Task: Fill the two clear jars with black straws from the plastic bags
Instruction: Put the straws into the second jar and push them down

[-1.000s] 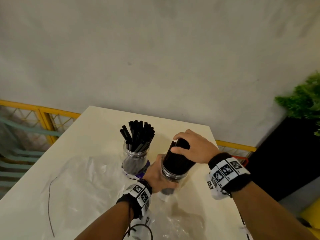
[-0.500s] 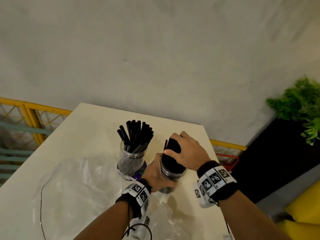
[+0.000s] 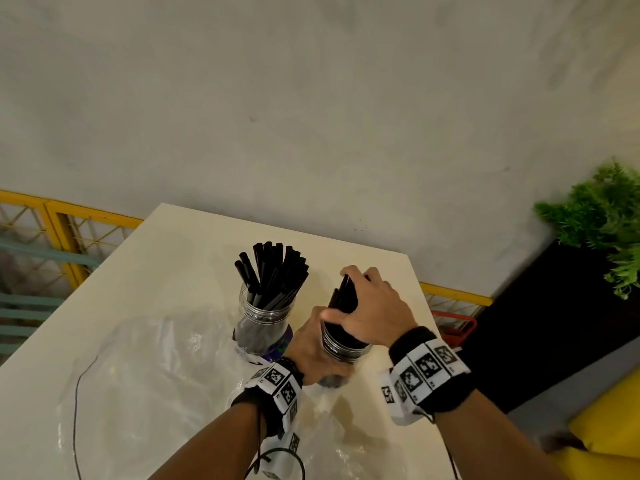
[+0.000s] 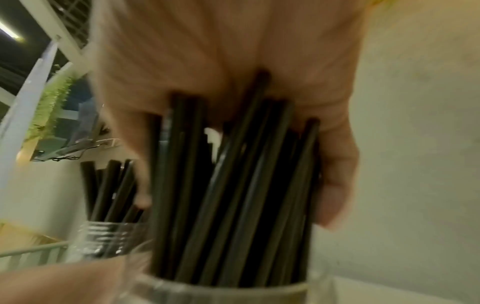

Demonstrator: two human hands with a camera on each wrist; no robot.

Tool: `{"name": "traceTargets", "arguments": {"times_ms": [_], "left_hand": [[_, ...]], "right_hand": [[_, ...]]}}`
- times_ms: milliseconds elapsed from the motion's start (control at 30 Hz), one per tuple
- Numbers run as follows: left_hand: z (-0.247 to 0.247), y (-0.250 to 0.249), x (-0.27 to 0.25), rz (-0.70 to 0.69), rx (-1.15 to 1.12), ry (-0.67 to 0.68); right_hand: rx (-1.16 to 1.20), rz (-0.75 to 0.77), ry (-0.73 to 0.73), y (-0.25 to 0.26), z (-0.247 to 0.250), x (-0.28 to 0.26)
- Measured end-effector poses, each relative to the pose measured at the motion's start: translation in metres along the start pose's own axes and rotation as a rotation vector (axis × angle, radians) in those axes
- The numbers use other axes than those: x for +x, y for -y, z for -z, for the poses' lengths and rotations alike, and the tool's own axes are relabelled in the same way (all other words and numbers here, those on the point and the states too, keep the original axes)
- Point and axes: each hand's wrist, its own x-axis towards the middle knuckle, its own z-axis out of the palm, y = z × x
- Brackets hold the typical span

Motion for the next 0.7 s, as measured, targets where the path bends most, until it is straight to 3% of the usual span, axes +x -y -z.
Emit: {"name": "traceTargets", "arguments": {"times_ms": [100,133,233,300,433,533,633,700], "left_hand": [[0.002,0.001,0.001,-0.014,0.011,-0.004],[0.002,0.001,0.002,-0.019,0.014,-0.002],[0.002,0.001,0.003,-0.025,0.033,0.004],[0.0,0.004,0.005,-0.006,0.003,-0.007],[-0.001,0.008,0.005,0.017,-0.066,-0.024],[-0.004,0.007,0.006,0.023,-0.065,-0.033],[-0.005,0.005,0.005,0.01,-0.022,-0.019],[-0.006,0.003,0.004,-0.024,-0.033,0.008]], "right_hand": [[0.063,0.059,-0.151,-0.007,0.005,0.012],[0.109,0.093,-0.144,-0.015,0.012,0.015],[0.094,0.21,0.069,-0.031,0.026,0.017],[0.159,0.235,0.044,-0.037,0.036,0.015],[0.258,0.138,-0.072,-0.034,0.058,0.008],[0.218,0.046,-0.018,-0.019,0.053,-0.002],[0.02,-0.07,0.123,0.002,0.023,-0.014],[-0.116,-0.087,0.01,0.013,-0.003,-0.016]]}}
